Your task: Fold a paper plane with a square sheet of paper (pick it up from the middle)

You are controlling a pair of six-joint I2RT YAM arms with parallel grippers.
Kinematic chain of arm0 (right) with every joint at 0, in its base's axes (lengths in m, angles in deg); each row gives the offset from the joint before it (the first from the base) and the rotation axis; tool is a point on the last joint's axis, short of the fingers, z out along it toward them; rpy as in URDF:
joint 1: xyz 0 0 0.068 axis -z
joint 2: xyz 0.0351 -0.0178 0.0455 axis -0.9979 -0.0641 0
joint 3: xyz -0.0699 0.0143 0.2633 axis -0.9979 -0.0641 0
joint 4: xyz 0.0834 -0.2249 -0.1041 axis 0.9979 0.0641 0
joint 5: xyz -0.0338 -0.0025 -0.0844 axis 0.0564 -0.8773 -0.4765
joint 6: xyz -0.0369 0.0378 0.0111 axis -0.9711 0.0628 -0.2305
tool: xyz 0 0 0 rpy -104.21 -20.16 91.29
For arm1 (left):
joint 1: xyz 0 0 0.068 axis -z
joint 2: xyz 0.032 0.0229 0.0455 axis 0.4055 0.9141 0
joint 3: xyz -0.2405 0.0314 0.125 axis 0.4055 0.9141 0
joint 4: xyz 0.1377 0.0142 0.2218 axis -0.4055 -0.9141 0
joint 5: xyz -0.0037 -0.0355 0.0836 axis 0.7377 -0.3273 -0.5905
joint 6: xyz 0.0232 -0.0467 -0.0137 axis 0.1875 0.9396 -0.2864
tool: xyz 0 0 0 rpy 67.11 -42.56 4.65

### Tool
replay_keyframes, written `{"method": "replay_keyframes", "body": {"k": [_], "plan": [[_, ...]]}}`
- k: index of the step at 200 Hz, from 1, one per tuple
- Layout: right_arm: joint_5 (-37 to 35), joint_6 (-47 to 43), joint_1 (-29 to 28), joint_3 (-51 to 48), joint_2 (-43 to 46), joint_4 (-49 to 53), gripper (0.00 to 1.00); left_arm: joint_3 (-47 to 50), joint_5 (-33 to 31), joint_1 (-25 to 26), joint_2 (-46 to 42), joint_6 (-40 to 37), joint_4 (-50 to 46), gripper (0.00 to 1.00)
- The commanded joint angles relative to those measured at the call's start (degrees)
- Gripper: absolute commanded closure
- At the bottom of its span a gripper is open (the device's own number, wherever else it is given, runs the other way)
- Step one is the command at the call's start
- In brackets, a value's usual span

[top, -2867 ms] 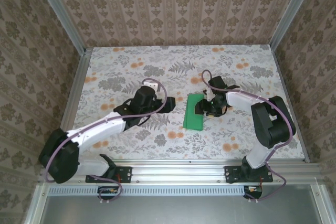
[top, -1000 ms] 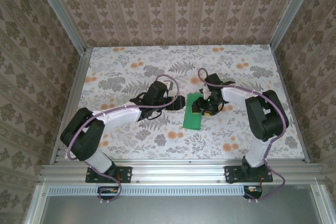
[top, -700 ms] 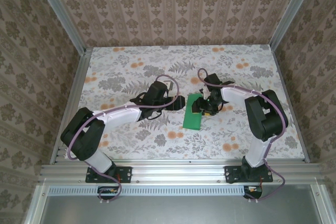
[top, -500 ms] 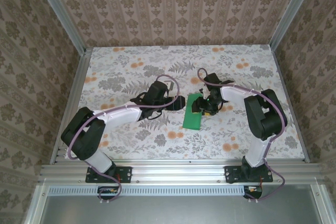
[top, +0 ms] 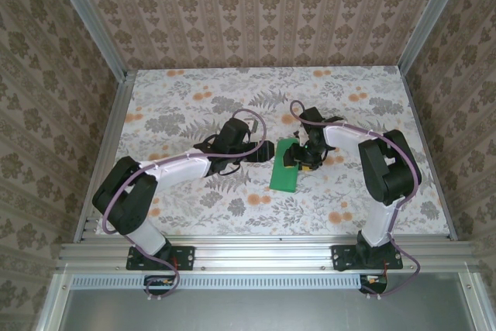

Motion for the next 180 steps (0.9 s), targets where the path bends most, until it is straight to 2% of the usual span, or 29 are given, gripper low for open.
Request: {"method": "replay_keyframes", "body": {"k": [1,74,180], "plan": [[-5.18,-1.91,-0.39,-0.45,-2.62,3.03,0.43,-1.51,0.7,-0.37,1.01,-1.07,-1.17,0.2],[-4.45,-2.82,-0.63,0.83,0.24,3.23,0.41,-1.66,0.6,-0.45,1.04,-1.11,-1.38,0.2],[-7.49,-2.59,-0.59,1.05,-3.94,4.21,0.41,-1.73,-0.24,-0.45,0.76,-0.76,-1.99,0.2]]}}
